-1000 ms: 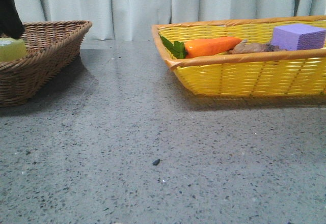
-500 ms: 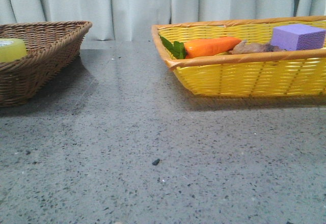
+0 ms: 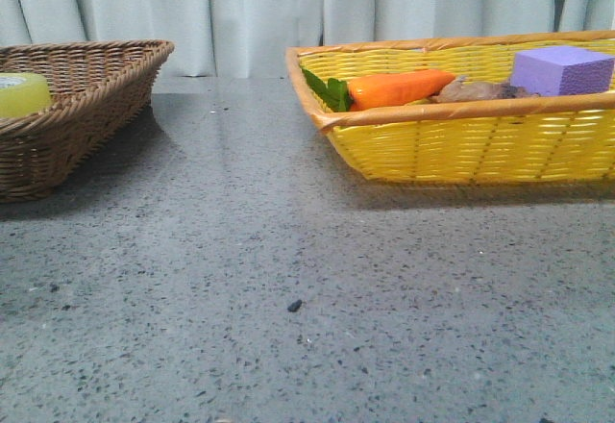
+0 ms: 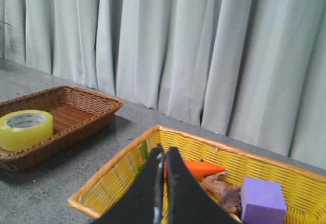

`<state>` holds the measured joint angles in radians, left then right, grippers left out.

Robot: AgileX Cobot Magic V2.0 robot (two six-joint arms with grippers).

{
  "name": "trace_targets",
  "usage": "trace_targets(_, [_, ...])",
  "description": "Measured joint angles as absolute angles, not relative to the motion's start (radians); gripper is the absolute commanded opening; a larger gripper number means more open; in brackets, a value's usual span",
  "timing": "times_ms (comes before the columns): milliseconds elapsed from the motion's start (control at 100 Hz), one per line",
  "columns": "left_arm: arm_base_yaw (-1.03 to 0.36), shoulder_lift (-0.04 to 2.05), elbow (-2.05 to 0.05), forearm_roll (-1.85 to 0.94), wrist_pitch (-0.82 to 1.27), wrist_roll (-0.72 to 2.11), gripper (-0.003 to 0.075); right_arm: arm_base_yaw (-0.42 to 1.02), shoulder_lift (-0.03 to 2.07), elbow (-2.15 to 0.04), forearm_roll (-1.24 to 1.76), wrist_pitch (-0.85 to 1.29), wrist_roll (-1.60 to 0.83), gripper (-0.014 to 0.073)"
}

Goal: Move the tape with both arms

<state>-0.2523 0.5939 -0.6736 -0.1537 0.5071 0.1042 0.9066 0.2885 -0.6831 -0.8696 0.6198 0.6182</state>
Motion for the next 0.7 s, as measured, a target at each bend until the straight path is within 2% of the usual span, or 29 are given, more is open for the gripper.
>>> trace_targets(510, [-0.252, 0.101, -0.395, -0.156, 0.491, 0.104, -0.0021, 0.907, 0.003, -0.44, -1.032, 0.626, 0.618, -0.0067])
trace_targets(700, [-0.252, -0.006, -0.336, -0.158, 0.493, 0.104, -0.0021, 0.907, -0.014, -0.413, -1.054, 0.659, 0.618, -0.0067])
